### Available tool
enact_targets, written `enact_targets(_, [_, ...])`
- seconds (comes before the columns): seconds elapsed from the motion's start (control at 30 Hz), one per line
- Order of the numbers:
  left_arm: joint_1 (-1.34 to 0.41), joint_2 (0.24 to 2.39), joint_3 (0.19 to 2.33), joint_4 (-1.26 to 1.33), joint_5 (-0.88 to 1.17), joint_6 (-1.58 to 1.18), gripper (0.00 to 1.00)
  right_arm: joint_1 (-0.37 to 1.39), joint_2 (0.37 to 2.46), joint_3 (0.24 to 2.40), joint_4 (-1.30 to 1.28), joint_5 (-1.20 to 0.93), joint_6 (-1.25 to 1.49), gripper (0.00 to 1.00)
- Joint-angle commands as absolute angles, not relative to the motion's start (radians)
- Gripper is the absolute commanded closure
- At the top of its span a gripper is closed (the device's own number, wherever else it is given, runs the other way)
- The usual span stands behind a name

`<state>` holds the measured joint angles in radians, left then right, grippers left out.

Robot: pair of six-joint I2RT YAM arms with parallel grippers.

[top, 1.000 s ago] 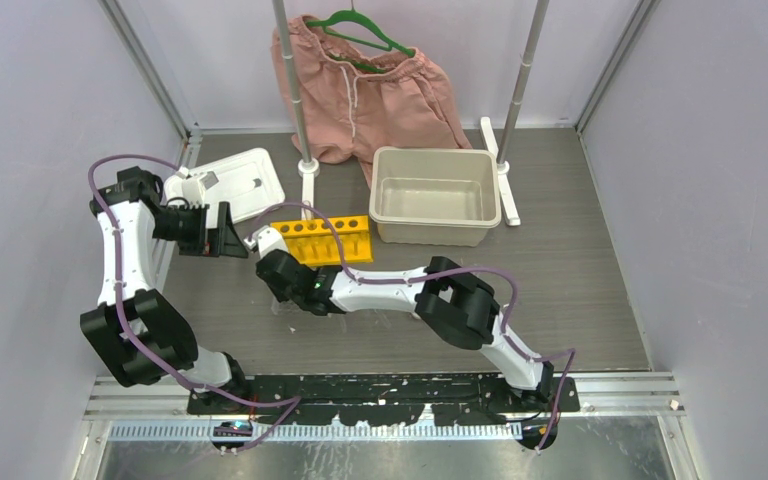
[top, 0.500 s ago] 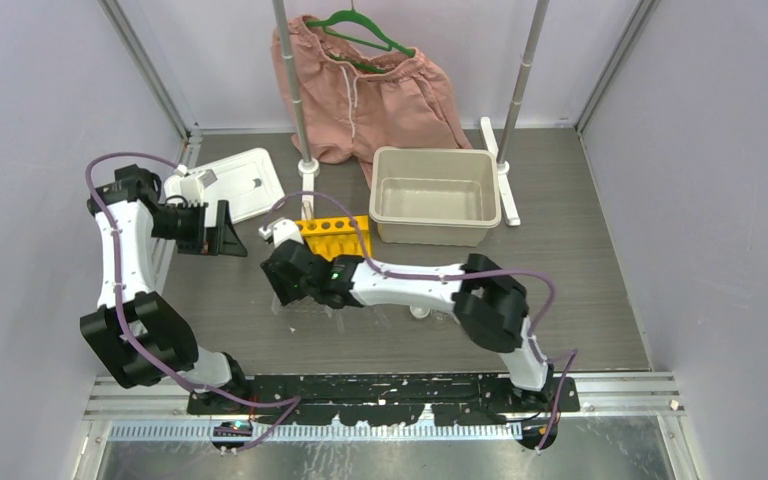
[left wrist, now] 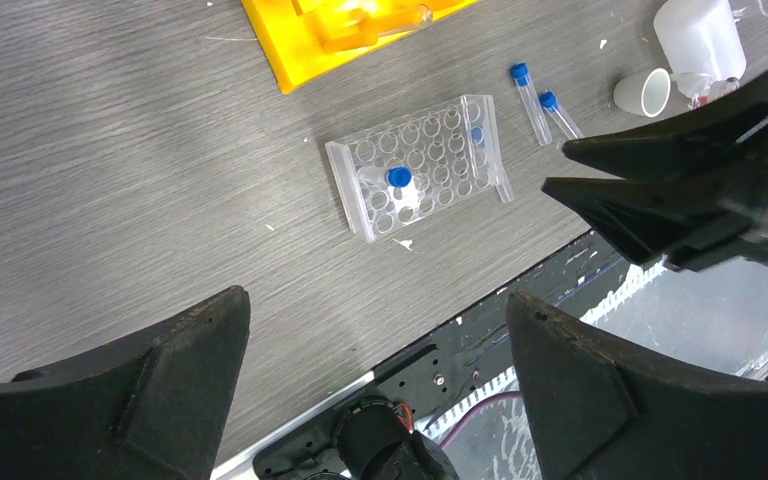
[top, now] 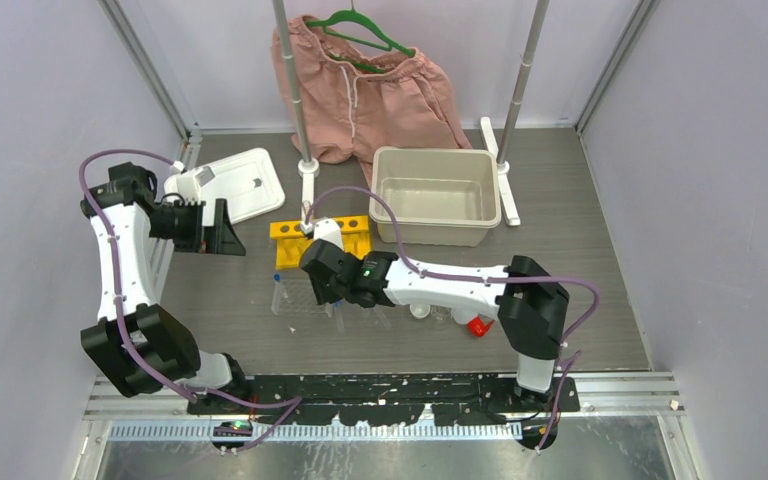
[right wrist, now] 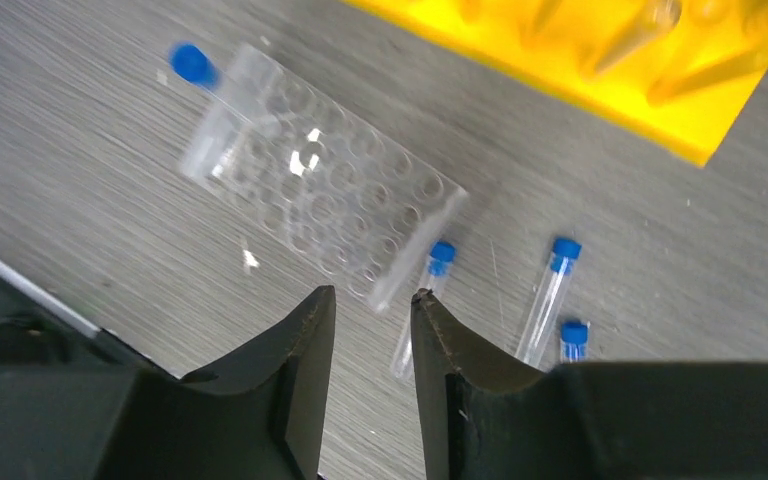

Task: Organize the chemistry lab equipment

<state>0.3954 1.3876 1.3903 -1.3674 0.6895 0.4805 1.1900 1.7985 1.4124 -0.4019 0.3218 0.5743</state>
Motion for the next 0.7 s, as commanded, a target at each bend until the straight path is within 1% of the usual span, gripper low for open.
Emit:
enact_targets(0.0, [0.401,1.355,1.433,-1.4,0.712,0.496,0.0,1.192,1.814,1.392,-0.436,0.327,0.632,0.62])
enact_targets(0.1, [0.402,1.352,1.435,-1.404,0.713,0.497,0.0,1.191,1.824,1.369,-0.437,0.332,0.635,0.65])
enact_targets(0.67, [0.401,1.363,1.446,-1.407,0.717,0.499,0.0,1.189,1.913,1.33,-0.405,0.311,0.635,0.67])
